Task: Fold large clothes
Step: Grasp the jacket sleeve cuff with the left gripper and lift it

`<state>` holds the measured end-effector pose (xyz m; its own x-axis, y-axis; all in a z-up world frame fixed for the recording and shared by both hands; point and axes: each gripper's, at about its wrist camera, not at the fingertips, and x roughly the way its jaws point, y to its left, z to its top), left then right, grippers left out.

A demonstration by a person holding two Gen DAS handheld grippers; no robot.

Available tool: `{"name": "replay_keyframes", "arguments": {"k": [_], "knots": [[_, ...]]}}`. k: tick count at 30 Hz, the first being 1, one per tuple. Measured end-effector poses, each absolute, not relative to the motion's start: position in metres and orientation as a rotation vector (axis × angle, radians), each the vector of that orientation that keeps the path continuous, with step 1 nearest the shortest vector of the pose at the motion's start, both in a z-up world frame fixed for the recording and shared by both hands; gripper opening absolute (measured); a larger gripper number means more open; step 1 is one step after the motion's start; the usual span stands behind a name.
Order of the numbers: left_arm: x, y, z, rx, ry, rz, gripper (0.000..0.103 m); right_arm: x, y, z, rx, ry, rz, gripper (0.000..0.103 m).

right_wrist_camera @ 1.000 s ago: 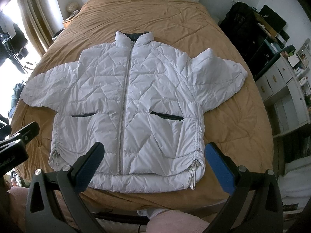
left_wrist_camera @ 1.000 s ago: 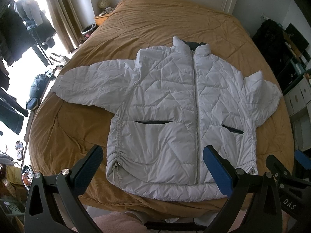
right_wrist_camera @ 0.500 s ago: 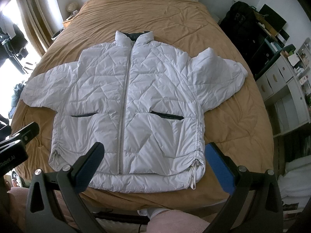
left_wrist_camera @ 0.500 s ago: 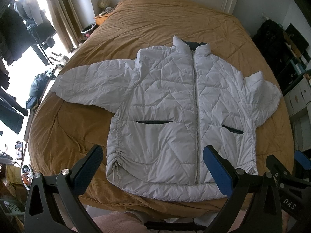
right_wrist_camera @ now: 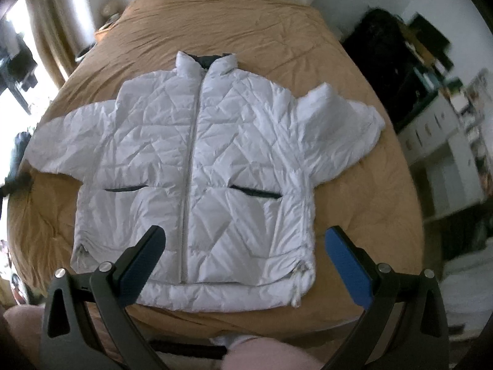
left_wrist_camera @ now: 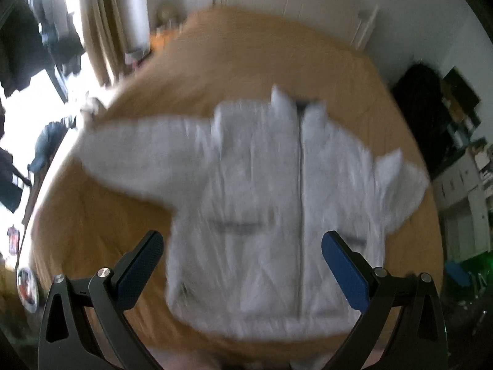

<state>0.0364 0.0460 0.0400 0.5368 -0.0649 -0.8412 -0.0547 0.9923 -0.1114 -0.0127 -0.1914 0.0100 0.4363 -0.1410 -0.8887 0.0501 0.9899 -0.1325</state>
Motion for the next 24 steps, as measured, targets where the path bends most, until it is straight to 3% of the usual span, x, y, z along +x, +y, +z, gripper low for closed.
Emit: {"name": "replay_keyframes", "arguments": {"k": [3, 6, 11, 16, 20, 24], "knots": [[0.068, 0.093, 0.055, -0.162, 0.885, 0.000, 0.103, 0.008, -0.187, 0.030, -0.114, 1.077, 0.001, 0.103], [0.111, 0.170, 0.027, -0.314, 0.894, 0.069, 0.103, 0.035, -0.182, 0.028, -0.114, 1.072, 0.084, 0.103], [0.152, 0.320, -0.085, -0.485, 0.934, 0.336, 0.102, 0.077, -0.182, 0.000, -0.110, 1.066, 0.159, 0.103], [0.166, 0.421, -0.190, -0.710, 0.994, 0.395, 0.101, 0.133, -0.185, -0.059, -0.117, 1.158, 0.174, 0.103], [0.177, 0.465, -0.240, -0.826, 0.958, 0.391, 0.101, 0.167, -0.194, -0.103, -0.133, 1.213, 0.152, 0.103], [0.193, 0.472, -0.257, -0.917, 0.870, 0.302, 0.101, 0.184, -0.213, -0.141, -0.073, 1.236, 0.101, 0.103]]}}
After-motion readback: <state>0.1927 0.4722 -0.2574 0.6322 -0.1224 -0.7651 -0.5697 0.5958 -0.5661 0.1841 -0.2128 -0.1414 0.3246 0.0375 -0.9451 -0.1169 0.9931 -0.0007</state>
